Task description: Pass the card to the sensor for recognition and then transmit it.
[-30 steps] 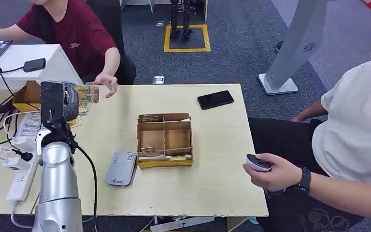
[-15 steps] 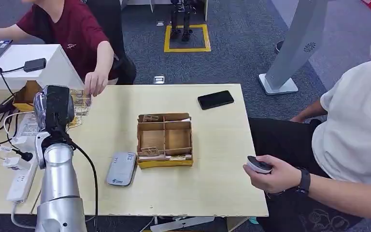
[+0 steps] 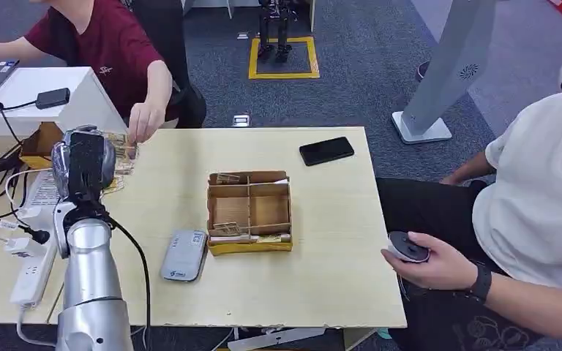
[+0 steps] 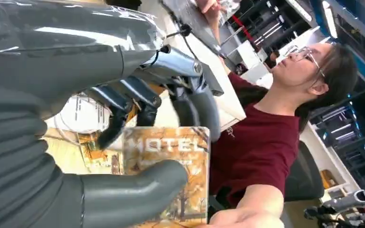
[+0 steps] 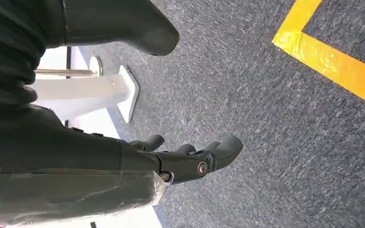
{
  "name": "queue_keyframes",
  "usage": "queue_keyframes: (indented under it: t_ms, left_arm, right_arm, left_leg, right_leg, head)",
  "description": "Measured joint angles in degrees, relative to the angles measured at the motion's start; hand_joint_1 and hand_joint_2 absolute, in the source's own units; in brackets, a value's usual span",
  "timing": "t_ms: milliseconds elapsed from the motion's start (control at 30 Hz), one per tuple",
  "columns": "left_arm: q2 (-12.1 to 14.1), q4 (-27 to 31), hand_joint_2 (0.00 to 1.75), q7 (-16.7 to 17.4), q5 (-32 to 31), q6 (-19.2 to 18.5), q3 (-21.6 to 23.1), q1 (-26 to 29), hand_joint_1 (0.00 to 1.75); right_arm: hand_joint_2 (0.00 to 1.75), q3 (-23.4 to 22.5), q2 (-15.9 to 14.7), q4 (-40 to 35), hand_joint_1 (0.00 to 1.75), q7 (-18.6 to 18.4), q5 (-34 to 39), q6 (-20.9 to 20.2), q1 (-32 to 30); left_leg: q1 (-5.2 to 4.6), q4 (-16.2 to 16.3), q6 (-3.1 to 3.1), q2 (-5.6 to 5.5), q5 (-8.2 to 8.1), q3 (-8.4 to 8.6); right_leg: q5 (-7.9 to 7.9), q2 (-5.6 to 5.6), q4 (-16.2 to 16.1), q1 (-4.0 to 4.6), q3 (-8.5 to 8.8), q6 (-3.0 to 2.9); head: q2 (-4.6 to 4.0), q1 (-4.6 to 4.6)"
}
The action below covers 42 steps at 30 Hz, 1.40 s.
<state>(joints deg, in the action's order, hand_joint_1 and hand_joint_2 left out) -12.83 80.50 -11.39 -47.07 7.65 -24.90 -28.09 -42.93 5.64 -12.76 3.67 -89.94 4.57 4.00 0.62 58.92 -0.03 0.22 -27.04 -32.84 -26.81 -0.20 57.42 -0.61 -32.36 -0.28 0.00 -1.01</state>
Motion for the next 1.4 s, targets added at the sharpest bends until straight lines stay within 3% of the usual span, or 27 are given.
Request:
queue_keyframes:
  t_ms: [267, 567, 700, 800, 900, 967, 1033, 1100, 1233, 1300, 1400]
  left_arm:
    - [-0.8, -0.1, 1.75, 2.6, 7.2, -6.0, -1.8, -0.8, 0.00]
    - [-1.8, -0.1, 1.75, 3.1, 8.5, -8.1, -1.8, -1.0, 0.00]
    - [-1.8, 1.7, 1.75, -1.6, 10.1, -13.1, 0.1, 1.4, 0.00]
    - [1.1, 6.4, 1.75, -8.8, 13.6, -18.3, 8.0, 9.1, 0.00]
    - [7.1, 11.9, 1.75, -16.0, 14.6, -15.3, 18.5, 19.5, 0.00]
    - [11.2, 15.7, 1.75, -17.5, 8.0, -7.8, 24.8, 25.1, 0.00]
    - [13.7, 18.1, 1.75, -15.7, -3.6, -0.6, 30.9, 28.2, 0.00]
    - [15.8, 19.2, 1.75, -14.1, -9.5, 2.6, 36.1, 30.2, 0.00]
    - [21.9, 18.6, 1.75, -5.4, -26.7, 9.7, 44.8, 30.4, 0.00]
    - [24.5, 17.3, 1.75, -3.5, -28.4, 11.3, 48.4, 30.1, 0.00]
    - [24.5, 17.3, 1.75, -3.5, -28.4, 11.3, 48.4, 30.1, 0.00]
  right_arm:
    - [1.75, 0.0, 0.0, 0.0, 0.00, -0.8, 0.0, 0.0, 0.0]
    - [1.75, -0.2, 0.0, 0.0, 0.00, -0.7, 0.3, 0.1, 0.0]
    - [1.75, -0.7, 0.0, 0.0, 0.00, 0.0, 1.4, 0.9, -0.1]
    - [1.75, -2.3, 0.0, 0.0, 0.00, 0.4, 2.8, 1.7, -0.4]
    - [1.75, -3.8, 0.0, 0.0, 0.00, -0.2, 3.5, 2.0, -1.1]
    - [1.75, -4.8, 0.0, 0.0, 0.00, 0.3, 3.6, 2.4, -1.4]
    - [1.75, -5.7, 0.0, 0.0, 0.00, 1.1, 3.6, 2.7, -1.5]
    - [1.75, -6.1, 0.0, 0.0, 0.00, 1.5, 3.6, 2.8, -1.2]
    - [1.75, -6.9, 0.0, 0.0, 0.00, 2.7, 3.0, 3.0, -1.0]
    - [1.75, -7.1, 0.0, 0.0, 0.00, 2.7, 2.8, 2.9, -1.0]
    - [1.75, -7.1, 0.0, 0.0, 0.00, 2.7, 2.8, 2.9, -1.0]
  left_leg:
    - [0.00, 0.0, 0.00, 0.00, 0.00, -0.01]
    - [0.00, 0.0, 0.00, 0.00, 0.00, -0.01]
    - [-0.01, 0.0, 0.00, 0.01, -0.01, -0.01]
    - [-0.04, 0.0, 0.01, 0.13, -0.08, 0.00]
    - [-0.03, 0.0, -0.05, 0.24, -0.21, 0.01]
    - [-0.03, 0.0, -0.05, 0.22, -0.21, -0.06]
    - [-0.02, 0.0, -0.04, 0.10, -0.21, -0.19]
    - [-0.03, 0.0, -0.04, 0.09, -0.21, -0.21]
    - [-0.04, 0.0, -0.04, 0.10, -0.16, -0.18]
    - [-0.02, 0.0, -0.02, 0.10, -0.13, -0.18]
    - [-0.02, 0.0, -0.02, 0.10, -0.13, -0.18]
  right_leg:
    - [0.00, 0.00, 0.0, 0.00, -0.02, 0.00]
    - [0.00, 0.00, 0.0, 0.00, -0.03, 0.00]
    - [0.00, 0.02, 0.0, 0.00, -0.02, 0.00]
    - [-0.02, 0.14, 0.0, -0.05, -0.02, 0.01]
    - [-0.11, 0.30, 0.0, -0.08, -0.11, 0.04]
    - [-0.15, 0.29, 0.0, -0.08, -0.23, 0.04]
    - [-0.18, 0.10, 0.0, -0.08, -0.25, 0.08]
    - [-0.18, 0.08, 0.0, -0.08, -0.25, 0.08]
    - [-0.10, 0.10, 0.0, -0.09, -0.24, 0.06]
    - [-0.07, 0.10, 0.0, -0.08, -0.24, 0.06]
    - [-0.07, 0.10, 0.0, -0.08, -0.24, 0.06]
  head:
    - [0.00, 0.02]
    - [0.00, 0.02]
    - [0.00, 0.02]
    - [0.00, 0.02]
    - [0.00, 0.00]
    - [0.00, -0.02]
    - [0.00, 0.02]
    - [0.00, 0.00]
    - [0.00, 0.04]
    - [0.00, 0.02]
    - [0.00, 0.02]
